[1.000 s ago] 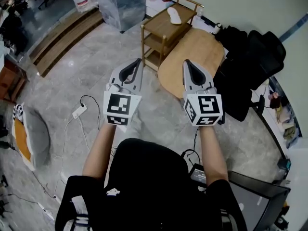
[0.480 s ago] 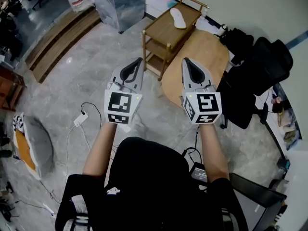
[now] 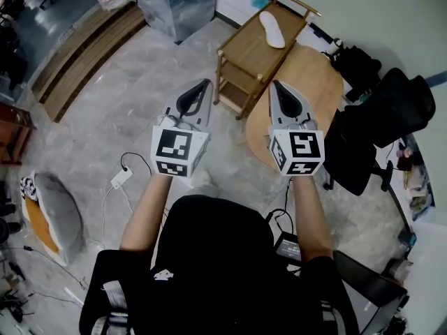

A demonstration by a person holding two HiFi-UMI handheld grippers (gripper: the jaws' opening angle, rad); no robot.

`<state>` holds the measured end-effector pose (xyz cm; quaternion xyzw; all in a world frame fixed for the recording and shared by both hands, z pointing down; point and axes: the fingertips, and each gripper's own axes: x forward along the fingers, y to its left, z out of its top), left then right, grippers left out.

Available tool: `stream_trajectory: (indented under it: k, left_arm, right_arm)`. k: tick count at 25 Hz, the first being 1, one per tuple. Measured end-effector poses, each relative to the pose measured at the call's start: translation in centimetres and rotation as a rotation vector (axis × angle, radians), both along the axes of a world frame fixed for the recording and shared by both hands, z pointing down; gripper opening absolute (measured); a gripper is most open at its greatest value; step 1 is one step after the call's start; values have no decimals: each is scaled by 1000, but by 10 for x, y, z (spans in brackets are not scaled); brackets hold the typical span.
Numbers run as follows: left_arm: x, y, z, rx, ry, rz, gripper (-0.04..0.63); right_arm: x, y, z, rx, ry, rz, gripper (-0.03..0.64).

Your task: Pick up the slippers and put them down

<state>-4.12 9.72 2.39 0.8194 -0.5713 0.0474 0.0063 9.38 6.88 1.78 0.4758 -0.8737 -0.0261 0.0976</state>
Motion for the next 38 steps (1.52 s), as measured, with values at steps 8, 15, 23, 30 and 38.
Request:
stream_trajectory:
  k: [8, 15, 23, 30, 38]
  left_arm:
    - [-41, -50, 23, -19, 44, -14, 3]
    - [-36, -86, 37, -40, 7, 5, 3]
    - [-31, -160, 50, -66, -17, 4, 3]
    - [-8, -232, 68, -104, -17, 35, 3]
    - [24, -305, 91, -150, -10, 69, 3]
  right_arm:
    - [-33, -49, 20, -31, 18, 5, -12]
    - [-34, -92, 35, -53, 22, 9, -12]
    - [-33, -172, 54, -79, 24, -4, -12]
    - [-14, -247, 69, -110, 22, 3, -12]
    - [12, -315, 98, -167, 44, 16, -12]
